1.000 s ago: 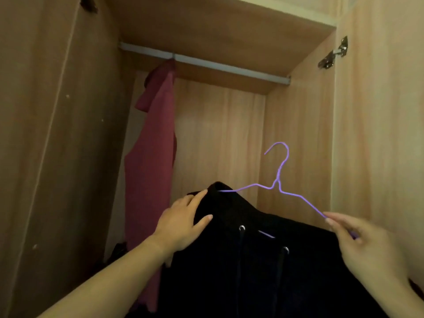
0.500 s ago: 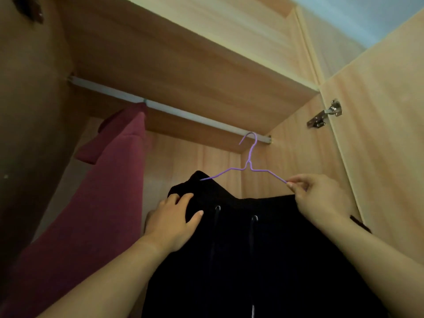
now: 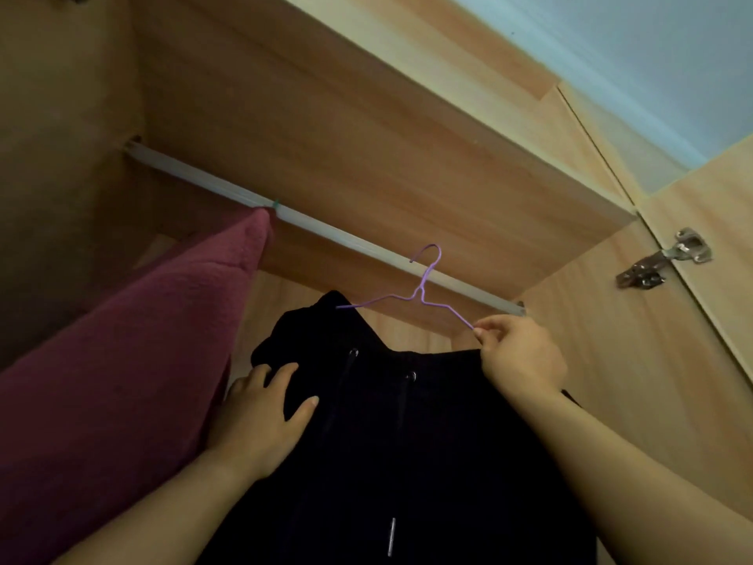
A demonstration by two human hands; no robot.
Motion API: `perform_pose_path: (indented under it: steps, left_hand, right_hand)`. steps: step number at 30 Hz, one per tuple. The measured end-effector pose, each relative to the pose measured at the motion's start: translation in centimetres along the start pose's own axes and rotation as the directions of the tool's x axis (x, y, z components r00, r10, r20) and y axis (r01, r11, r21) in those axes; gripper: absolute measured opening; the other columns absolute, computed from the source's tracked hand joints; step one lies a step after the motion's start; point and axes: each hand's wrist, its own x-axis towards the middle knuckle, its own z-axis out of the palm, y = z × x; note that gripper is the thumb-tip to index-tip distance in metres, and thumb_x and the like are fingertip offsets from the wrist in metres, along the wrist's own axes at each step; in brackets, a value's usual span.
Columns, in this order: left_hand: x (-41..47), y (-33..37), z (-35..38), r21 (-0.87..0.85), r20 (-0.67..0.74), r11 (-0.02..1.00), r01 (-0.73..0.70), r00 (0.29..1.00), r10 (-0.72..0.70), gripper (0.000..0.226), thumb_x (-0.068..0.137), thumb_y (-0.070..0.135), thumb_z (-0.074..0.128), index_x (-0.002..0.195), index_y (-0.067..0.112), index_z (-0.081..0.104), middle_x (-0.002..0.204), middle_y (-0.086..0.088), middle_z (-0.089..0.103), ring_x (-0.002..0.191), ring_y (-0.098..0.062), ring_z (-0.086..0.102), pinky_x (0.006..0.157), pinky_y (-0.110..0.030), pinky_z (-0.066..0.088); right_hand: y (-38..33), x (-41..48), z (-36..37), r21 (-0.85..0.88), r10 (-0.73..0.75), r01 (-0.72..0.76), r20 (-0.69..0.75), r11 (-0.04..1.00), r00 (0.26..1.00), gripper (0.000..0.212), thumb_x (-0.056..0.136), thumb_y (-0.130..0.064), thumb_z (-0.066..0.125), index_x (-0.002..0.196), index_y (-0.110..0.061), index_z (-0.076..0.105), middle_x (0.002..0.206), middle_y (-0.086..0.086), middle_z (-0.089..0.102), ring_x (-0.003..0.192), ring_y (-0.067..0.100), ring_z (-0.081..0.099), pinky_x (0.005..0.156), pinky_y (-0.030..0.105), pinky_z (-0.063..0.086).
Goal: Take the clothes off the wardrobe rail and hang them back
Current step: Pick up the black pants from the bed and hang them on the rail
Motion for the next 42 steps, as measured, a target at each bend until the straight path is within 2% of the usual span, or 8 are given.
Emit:
perform_pose_path:
  steps: [6,13,16,24,27,30,33,42]
  left_hand:
    - [3.0,-1.5,2.1,-0.059,-0.007,0.996,0.070,0.997,-0.070,0.062,0.092,0.058,0.031,0.148,0.034,0.015,0.156,-0.002,0.012,0.139,-0.023,0.022,0.111,-0.035,0.027]
    - [3.9,-3.1,3.7,-0.163,-0.043,0.986,0.031,0.998,-0.038,0.057,0.092,0.057,0.029,0.145,0.039,0.023,0.155,0.001,0.017,0.139,-0.021,0.023,0.112,-0.034,0.024]
    - [4.1,-3.4,4.5,-0.171,-0.047,0.985,-0.021,0.999,0.013,0.057,0.091,0.058,0.031,0.144,0.040,0.023,0.154,0.004,0.018,0.139,-0.018,0.024,0.113,-0.031,0.025]
    - [3.1,-3.0,5.3,-0.206,0.049,0.973,-0.105,0.992,0.118,0.059,0.091,0.057,0.037,0.145,0.040,0.020,0.152,0.007,0.021,0.136,-0.013,0.028,0.111,-0.033,0.031]
    - [2.4,-2.8,5.8,-0.227,0.077,0.968,-0.107,0.989,0.128,0.059,0.091,0.056,0.038,0.145,0.042,0.019,0.153,0.006,0.021,0.136,-0.014,0.029,0.110,-0.033,0.032]
    - [1.5,-2.4,5.9,-0.217,0.108,0.971,-0.102,0.986,0.128,0.058,0.092,0.056,0.037,0.145,0.043,0.017,0.155,0.003,0.017,0.139,-0.016,0.024,0.112,-0.033,0.029]
    - [0.7,-1.8,5.8,-0.224,0.138,0.970,-0.091,0.983,0.124,0.058,0.092,0.055,0.037,0.145,0.043,0.016,0.156,0.002,0.014,0.141,-0.017,0.021,0.112,-0.033,0.029]
    - [-0.7,0.0,4.7,-0.294,0.170,0.955,-0.050,0.980,0.103,0.054,0.092,0.057,0.032,0.144,0.044,0.022,0.155,-0.001,0.019,0.142,-0.017,0.020,0.114,-0.029,0.021]
  right_hand:
    - [-3.3,4.1,3.7,0.020,-0.052,0.051,0.026,0.998,0.998,0.018,0.092,-0.033,0.052,0.099,-0.033,0.068,0.104,0.000,0.067,0.098,0.026,0.061,0.069,0.027,0.039]
    - [-6.5,6.1,6.5,-0.006,-0.074,0.074,0.039,0.997,0.997,0.016,0.091,-0.023,0.054,0.091,-0.031,0.068,0.088,0.002,0.061,0.087,0.026,0.059,0.067,0.027,0.037]
    - [-7.7,6.7,7.8,-0.026,-0.102,0.103,0.043,0.994,0.994,0.014,0.091,-0.023,0.055,0.091,-0.031,0.067,0.102,0.006,0.065,0.091,0.029,0.061,0.068,0.028,0.040]
    - [-6.3,5.1,9.3,-0.044,-0.164,0.168,0.086,0.985,0.983,0.016,0.089,-0.031,0.057,0.099,-0.031,0.069,0.107,0.004,0.066,0.100,0.029,0.061,0.078,0.033,0.046]
    - [-5.5,4.7,8.2,0.040,-0.259,0.256,0.094,0.966,0.961,0.016,0.087,-0.031,0.058,0.097,-0.028,0.070,0.105,0.004,0.069,0.101,0.028,0.061,0.083,0.033,0.048]
    - [-4.0,3.5,6.2,0.002,-0.357,0.359,0.126,0.933,0.926,0.027,0.089,-0.034,0.056,0.111,-0.020,0.064,0.112,0.007,0.064,0.106,0.027,0.057,0.084,0.031,0.043]
    - [-1.7,2.1,4.2,-0.033,-0.372,0.375,0.075,0.926,0.925,0.038,0.090,-0.034,0.056,0.123,-0.017,0.055,0.121,0.013,0.051,0.110,0.029,0.052,0.088,0.030,0.038]
    - [0.9,-0.4,3.3,0.199,-0.311,0.342,-0.169,0.918,0.935,0.036,0.091,-0.020,0.056,0.126,-0.011,0.055,0.124,0.006,0.059,0.117,0.022,0.051,0.092,0.021,0.032]
